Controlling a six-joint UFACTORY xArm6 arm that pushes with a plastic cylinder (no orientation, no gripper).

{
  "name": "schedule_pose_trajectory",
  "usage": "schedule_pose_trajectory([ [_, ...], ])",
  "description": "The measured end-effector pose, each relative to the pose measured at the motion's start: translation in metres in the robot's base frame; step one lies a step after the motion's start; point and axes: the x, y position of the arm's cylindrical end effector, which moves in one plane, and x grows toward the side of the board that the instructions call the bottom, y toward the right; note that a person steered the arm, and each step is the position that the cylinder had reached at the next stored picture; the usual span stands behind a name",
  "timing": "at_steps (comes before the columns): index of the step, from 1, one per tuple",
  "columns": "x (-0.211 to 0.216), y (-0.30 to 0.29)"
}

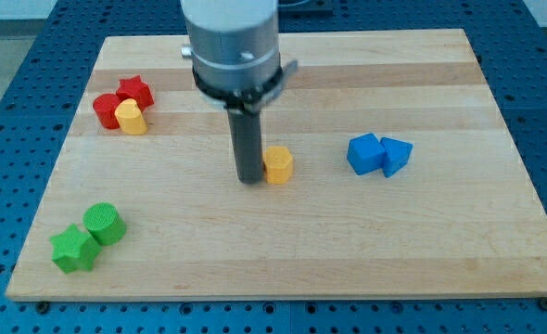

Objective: Move the yellow hexagon diagonal to the yellow heart

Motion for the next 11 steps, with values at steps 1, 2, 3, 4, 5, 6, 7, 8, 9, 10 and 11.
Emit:
schedule_pose_trajectory([
  [1,-0.035,-0.009],
  [2,0.014,-0.018],
  [3,0.097,-0.017],
  [4,0.130,0.030],
  [5,0.064,0.076],
  [6,0.062,0.077],
  [7,0.043,0.076],
  [8,0.007,0.061],
  [9,-0.017,0.046],
  [10,-0.028,0.023],
  [11,-0.028,-0.011],
])
